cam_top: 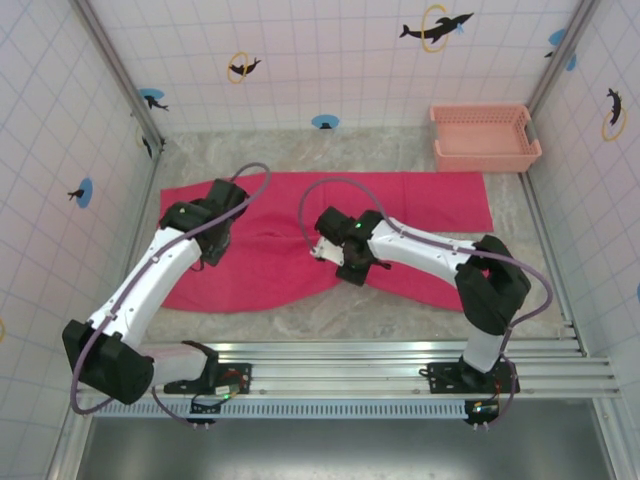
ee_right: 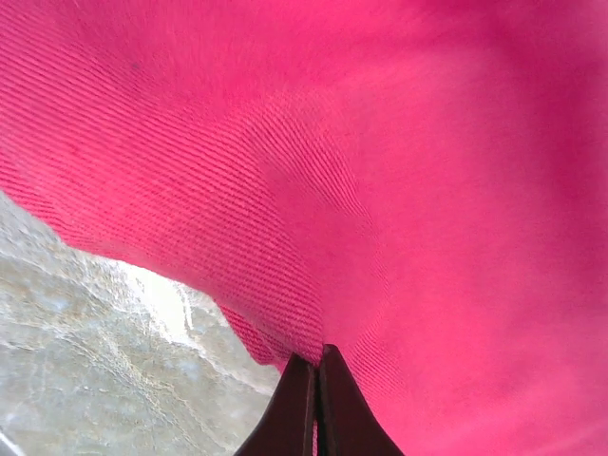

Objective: Roll up the long pants

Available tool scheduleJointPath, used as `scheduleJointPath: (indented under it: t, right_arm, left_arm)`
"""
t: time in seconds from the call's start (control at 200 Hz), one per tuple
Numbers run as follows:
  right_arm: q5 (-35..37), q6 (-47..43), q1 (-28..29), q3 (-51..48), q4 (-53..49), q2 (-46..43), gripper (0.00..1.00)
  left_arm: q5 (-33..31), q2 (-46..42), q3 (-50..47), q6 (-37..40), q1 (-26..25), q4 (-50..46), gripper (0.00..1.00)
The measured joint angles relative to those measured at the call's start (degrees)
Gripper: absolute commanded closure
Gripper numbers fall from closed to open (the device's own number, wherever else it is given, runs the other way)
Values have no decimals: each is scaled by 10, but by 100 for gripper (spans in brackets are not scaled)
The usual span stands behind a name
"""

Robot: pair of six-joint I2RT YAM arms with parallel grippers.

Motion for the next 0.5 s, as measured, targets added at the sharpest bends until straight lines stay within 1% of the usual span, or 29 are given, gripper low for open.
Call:
scheduleJointPath:
  t: [0.145,0.275,0.43,0.5]
  right_arm:
    - [-15,-1,-28,78,-18,-8,100]
    - [-37,-2,-52,117,-31,-5,100]
    - [-64,2,-88,149,-37,15,100]
    - [-72,5,-99,158,-38,25,100]
  left_arm:
    - [32,11,0,0,-57,-6,8]
    - [67,46,0,-2,-79,-11,8]
    - [113,76,0,-3,-127,-10,8]
    - [137,84,-1,-3,-135,-9,8]
